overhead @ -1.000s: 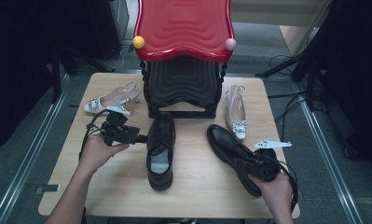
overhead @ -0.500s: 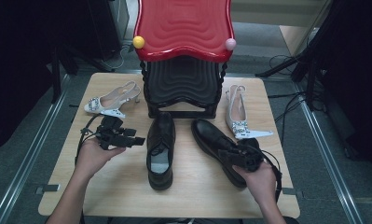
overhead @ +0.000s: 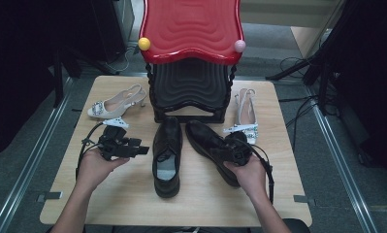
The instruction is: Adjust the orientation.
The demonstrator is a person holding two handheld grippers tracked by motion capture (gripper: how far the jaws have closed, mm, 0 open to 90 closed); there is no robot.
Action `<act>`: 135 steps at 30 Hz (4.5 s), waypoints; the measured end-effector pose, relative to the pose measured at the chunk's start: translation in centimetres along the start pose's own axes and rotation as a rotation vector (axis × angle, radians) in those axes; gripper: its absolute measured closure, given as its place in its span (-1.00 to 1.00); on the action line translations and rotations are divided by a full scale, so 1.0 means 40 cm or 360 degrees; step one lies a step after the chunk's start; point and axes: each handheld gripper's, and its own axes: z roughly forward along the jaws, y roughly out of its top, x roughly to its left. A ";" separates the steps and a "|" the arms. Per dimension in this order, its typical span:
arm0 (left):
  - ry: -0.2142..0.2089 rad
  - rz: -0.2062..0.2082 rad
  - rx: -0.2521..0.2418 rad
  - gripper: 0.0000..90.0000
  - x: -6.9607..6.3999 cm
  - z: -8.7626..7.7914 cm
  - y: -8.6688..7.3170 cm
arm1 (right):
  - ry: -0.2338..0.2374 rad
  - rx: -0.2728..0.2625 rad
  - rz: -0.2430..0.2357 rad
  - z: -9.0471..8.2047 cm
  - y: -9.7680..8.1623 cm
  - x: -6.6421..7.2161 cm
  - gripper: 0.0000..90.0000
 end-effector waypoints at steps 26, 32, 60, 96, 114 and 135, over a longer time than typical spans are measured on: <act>0.0018 -0.0035 0.0017 0.66 0.026 0.023 -0.010 | 0.0126 -0.0154 -0.0139 -0.133 -0.040 -0.040 0.89; -0.0004 -0.0040 0.0035 1.00 0.036 0.044 -0.008 | 0.0013 -0.0202 -0.0087 -0.141 -0.060 -0.114 1.00; -0.0044 -0.0064 0.0101 1.00 0.059 0.091 -0.011 | 0.0061 -0.0052 -0.0226 -0.042 -0.077 -0.083 1.00; -0.0068 -0.0093 0.0157 1.00 0.043 0.149 -0.018 | 0.0047 -0.0049 -0.0090 0.050 -0.055 -0.050 1.00; -0.0181 -0.0041 0.0210 1.00 -0.001 0.179 -0.017 | 0.0041 -0.0055 -0.0078 0.049 -0.051 -0.059 1.00; -0.0244 0.0052 0.0220 0.68 -0.062 0.160 -0.010 | 0.0035 -0.0136 0.0001 -0.036 -0.045 -0.105 0.77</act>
